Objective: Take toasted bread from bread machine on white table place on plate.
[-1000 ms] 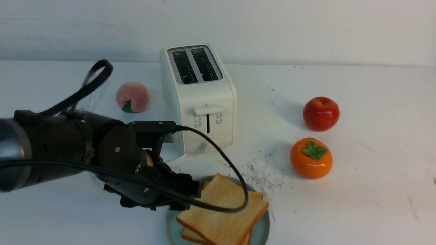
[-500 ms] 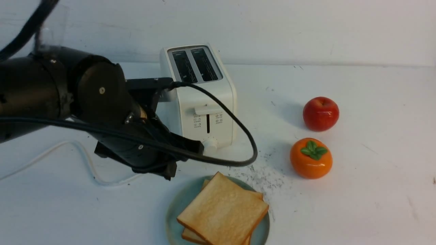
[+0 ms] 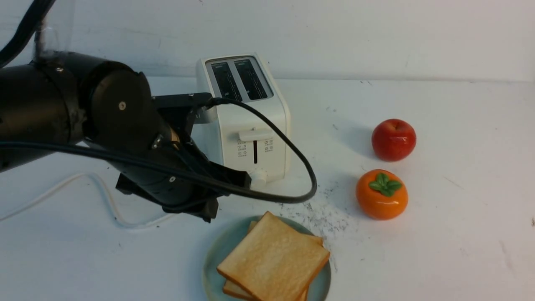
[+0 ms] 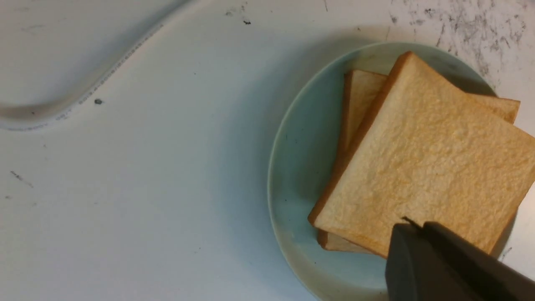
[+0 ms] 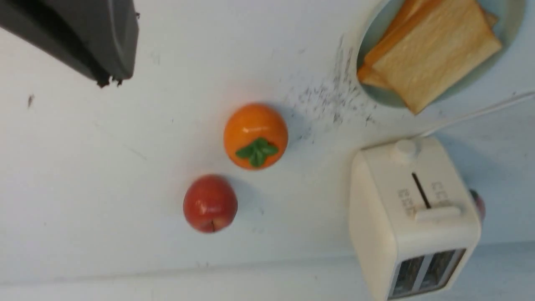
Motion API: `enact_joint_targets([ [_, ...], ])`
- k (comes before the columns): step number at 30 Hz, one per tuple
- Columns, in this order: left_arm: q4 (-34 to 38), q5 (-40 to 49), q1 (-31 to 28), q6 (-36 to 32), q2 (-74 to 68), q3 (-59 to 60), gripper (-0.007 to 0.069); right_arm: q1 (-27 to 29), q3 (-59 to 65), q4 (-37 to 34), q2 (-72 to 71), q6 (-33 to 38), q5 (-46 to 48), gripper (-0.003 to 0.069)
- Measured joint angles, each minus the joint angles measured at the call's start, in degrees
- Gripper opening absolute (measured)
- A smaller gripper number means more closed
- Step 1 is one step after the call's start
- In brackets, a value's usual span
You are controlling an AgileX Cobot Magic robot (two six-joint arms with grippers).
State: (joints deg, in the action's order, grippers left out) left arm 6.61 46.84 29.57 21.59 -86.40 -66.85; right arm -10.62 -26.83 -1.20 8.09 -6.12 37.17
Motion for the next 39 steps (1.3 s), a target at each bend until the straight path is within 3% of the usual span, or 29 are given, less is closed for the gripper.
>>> enact_joint_targets([
  [5, 0.0, -0.1, 0.0, 0.0, 0.0, 0.0, -0.0014, 0.0, 6.0, 0.4, 0.0, 0.0, -8.6, -0.0013],
  [30, -1.5, -4.4, 0.0, 0.0, -0.2, 0.0, -0.0013, 0.0, 11.6, 0.4, -0.2, 0.0, -9.3, -0.0001],
  [39, -1.3, -4.4, 0.0, 0.0, -0.2, 0.0, -0.0012, 0.0, 21.6, 0.4, -7.8, 0.0, -9.2, 0.0005],
])
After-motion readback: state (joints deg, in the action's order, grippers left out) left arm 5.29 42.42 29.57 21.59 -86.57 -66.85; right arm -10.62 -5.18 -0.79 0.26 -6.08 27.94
